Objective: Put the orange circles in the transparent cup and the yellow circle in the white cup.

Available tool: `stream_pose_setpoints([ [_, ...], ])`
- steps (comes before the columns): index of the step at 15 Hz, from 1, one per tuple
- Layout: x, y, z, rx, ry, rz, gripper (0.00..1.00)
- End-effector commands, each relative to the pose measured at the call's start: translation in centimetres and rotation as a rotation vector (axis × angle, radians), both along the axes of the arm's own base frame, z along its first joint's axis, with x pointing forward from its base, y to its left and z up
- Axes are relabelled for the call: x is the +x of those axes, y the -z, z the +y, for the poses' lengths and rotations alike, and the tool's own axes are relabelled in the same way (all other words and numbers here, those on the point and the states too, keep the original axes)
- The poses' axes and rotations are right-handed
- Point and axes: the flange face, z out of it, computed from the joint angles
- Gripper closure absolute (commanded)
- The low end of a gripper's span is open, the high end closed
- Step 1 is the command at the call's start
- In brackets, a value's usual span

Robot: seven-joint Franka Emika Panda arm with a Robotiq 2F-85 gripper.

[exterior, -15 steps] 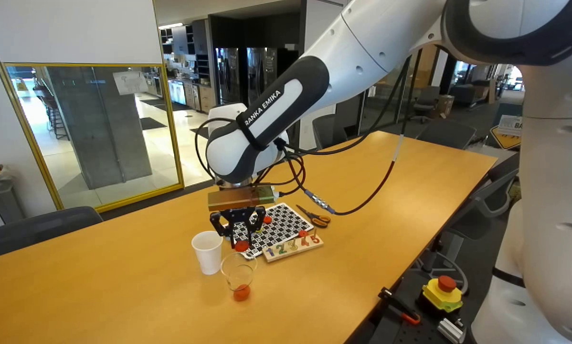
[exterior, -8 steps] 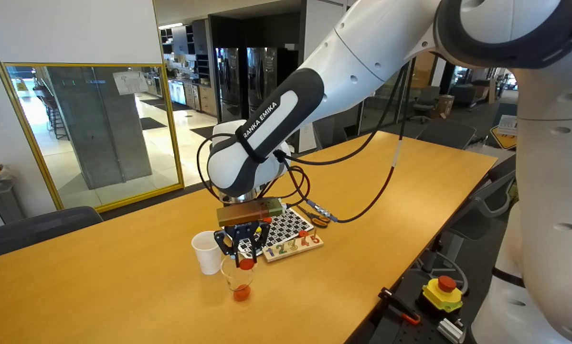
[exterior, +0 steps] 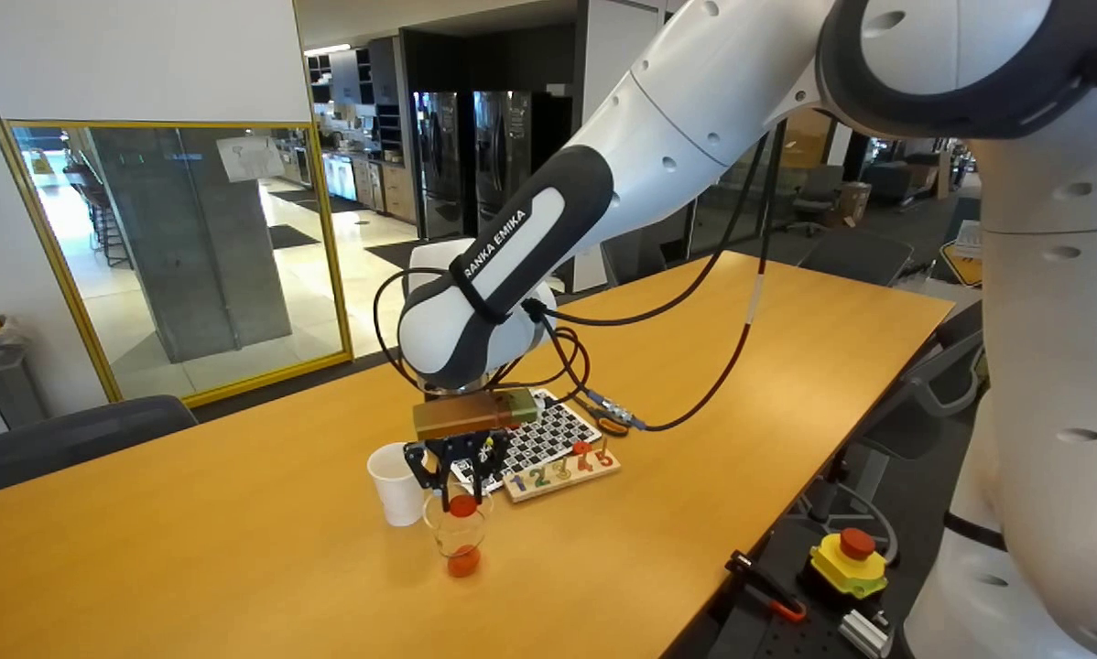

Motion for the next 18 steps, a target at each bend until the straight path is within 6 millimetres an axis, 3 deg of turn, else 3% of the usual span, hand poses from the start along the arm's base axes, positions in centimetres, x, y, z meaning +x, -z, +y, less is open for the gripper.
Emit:
stream_pose_setpoints([
  [1,0.0,-0.5,0.3,0.002,-0.019,-0.044,0.82],
  [3,-0.2,-0.4,0.3,-0.014,-0.049,-0.039,0.82],
  [4,-0.3,-0.3,0.4,-0.020,-0.060,-0.036,0.69],
  [5,-0.4,-0.2,0.4,-0.023,-0.071,-0.027,0.32],
  [7,-0.6,-0.2,0.4,-0.030,-0.102,-0.019,0.25],
  [10,-0.4,-0.5,0.4,-0.037,-0.134,-0.020,0.03],
  [13,0.0,-1.4,0.2,-0.048,-0.158,-0.037,0.00],
  [18,1.9,-5.3,-1.8,-0.055,-0.175,-0.116,0.00],
])
